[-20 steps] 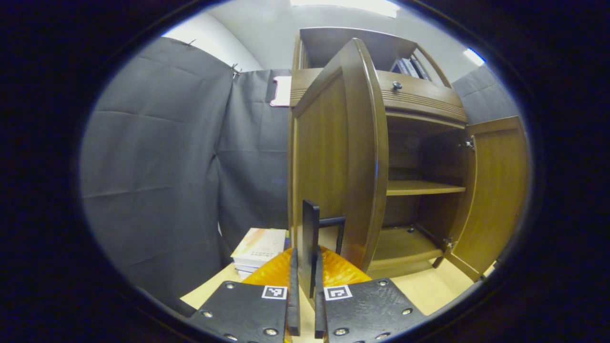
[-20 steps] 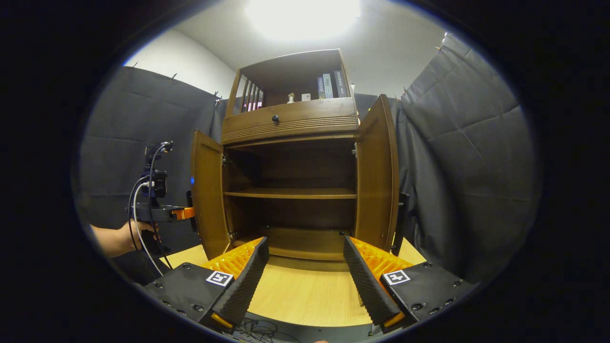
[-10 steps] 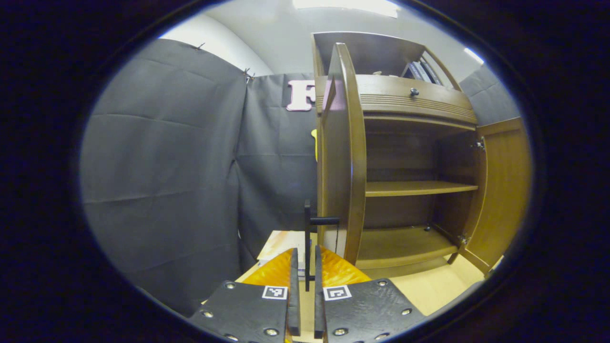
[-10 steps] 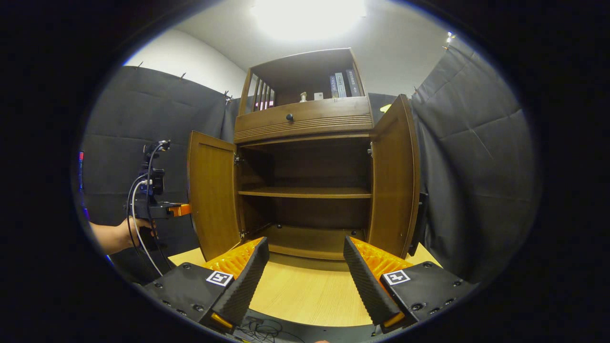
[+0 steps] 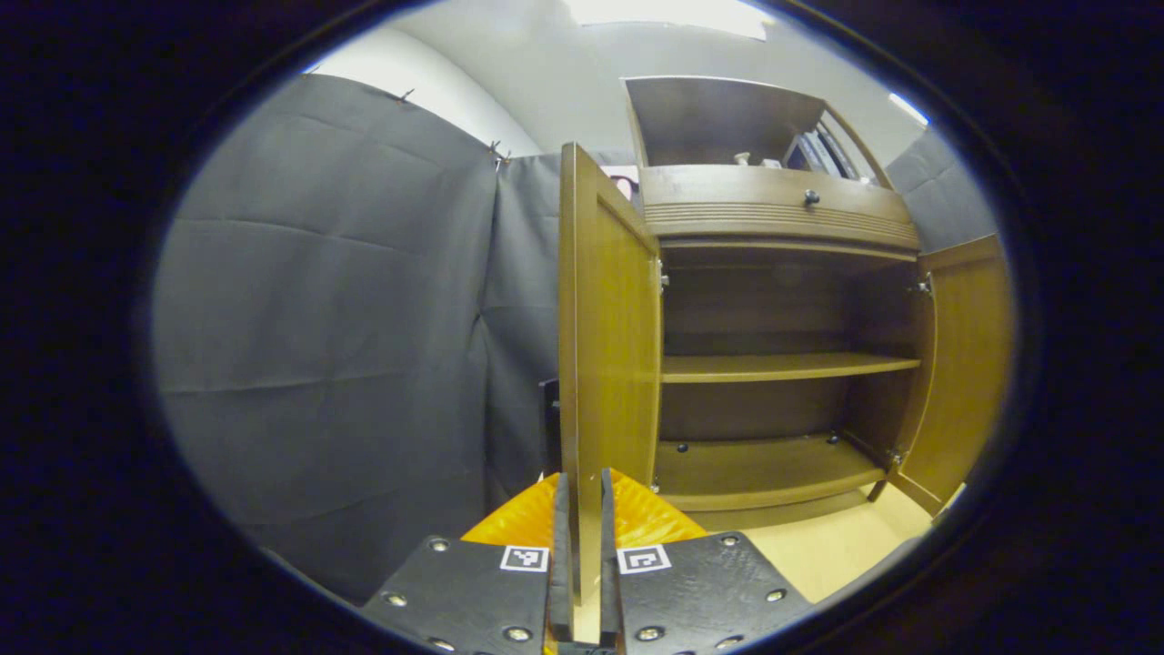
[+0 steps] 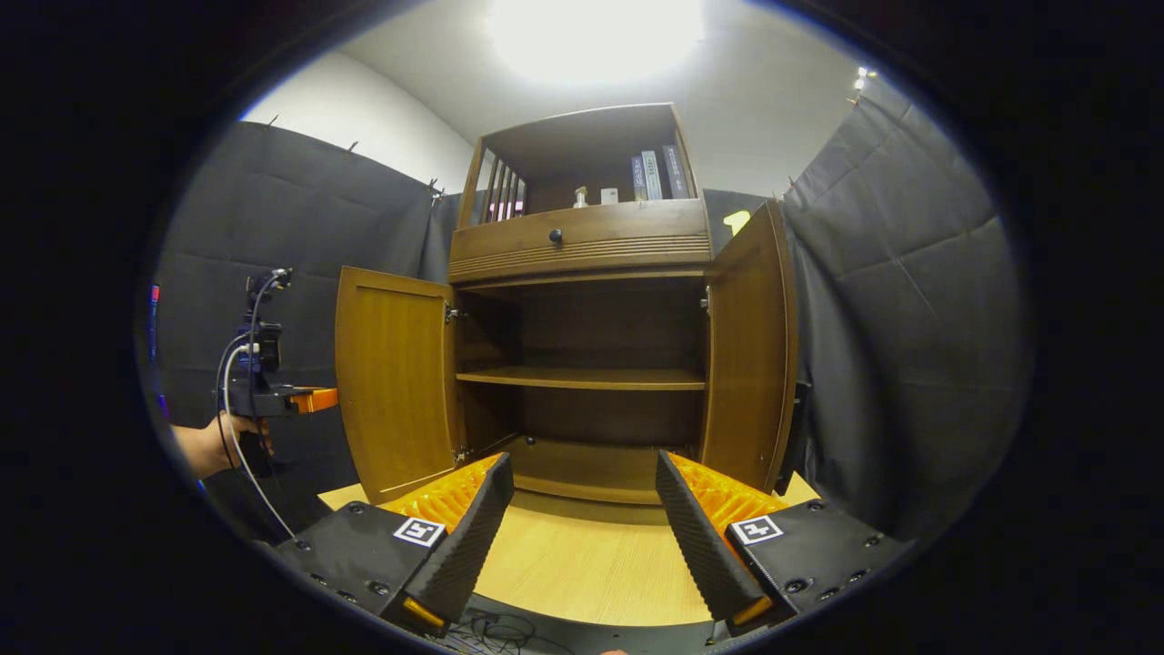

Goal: Open the right door of the double-door shoe cabinet with the right hand, and open the left door with the left hand.

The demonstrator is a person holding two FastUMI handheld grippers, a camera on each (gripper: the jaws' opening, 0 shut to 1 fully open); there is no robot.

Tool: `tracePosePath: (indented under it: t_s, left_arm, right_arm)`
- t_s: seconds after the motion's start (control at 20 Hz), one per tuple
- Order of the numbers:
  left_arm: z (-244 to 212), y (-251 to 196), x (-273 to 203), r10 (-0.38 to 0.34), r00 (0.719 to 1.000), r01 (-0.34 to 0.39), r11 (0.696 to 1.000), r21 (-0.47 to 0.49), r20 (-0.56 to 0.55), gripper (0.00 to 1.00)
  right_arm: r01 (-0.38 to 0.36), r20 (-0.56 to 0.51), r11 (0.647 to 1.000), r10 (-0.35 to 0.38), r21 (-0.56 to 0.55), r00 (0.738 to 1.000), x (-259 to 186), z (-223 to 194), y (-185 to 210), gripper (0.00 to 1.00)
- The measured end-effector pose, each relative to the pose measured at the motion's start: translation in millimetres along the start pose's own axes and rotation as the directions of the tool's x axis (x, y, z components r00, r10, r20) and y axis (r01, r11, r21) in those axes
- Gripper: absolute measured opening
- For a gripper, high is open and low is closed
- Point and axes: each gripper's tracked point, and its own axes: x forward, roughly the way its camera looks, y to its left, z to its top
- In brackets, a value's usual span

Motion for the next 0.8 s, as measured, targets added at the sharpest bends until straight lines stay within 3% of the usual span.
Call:
tracePosePath:
  t_s: [0.1,0.15,0.2,0.25,0.35,0.4,0.45,0.8]
  left_arm:
    - [6,-4,-16,-0.019,1.0,0.019,1.0,-0.003,0.014,0.14]
    - [8,-10,-27,-0.034,0.999,0.034,0.999,-0.006,0.02,0.14]
    - [11,-15,-36,-0.045,0.999,0.046,0.999,-0.002,0.028,0.14]
    - [12,-19,-43,-0.056,0.998,0.056,0.998,0.006,0.032,0.14]
    - [16,-24,-62,-0.066,0.997,0.065,0.997,0.03,0.045,0.14]
    - [18,-28,-71,-0.075,0.996,0.073,0.997,0.041,0.049,0.13]
    - [19,-33,-81,-0.084,0.995,0.082,0.996,0.047,0.053,0.13]
    - [20,-68,-125,-0.163,0.984,0.159,0.986,0.049,0.078,0.14]
  right_arm:
    - [0.006,0.005,1.0,-0.006,0.003,1.0,-2,3,2,0.98]
    - [0.01,0.008,1.0,-0.01,0.003,1.0,-4,4,1,0.94]
    - [0.015,0.011,1.0,-0.015,0.001,1.0,-7,5,1,0.98]
    - [0.019,0.014,1.0,-0.019,-0.001,1.0,-9,6,1,0.94]
    - [0.027,0.021,1.0,-0.027,-0.005,0.999,-14,9,-1,0.94]
    - [0.028,0.02,1.0,-0.028,-0.006,0.999,-15,8,-1,0.98]
    - [0.028,0.018,1.0,-0.028,-0.006,0.999,-18,8,-1,0.94]
    - [0.034,0.016,0.999,-0.034,-0.008,0.999,-30,10,-3,0.98]
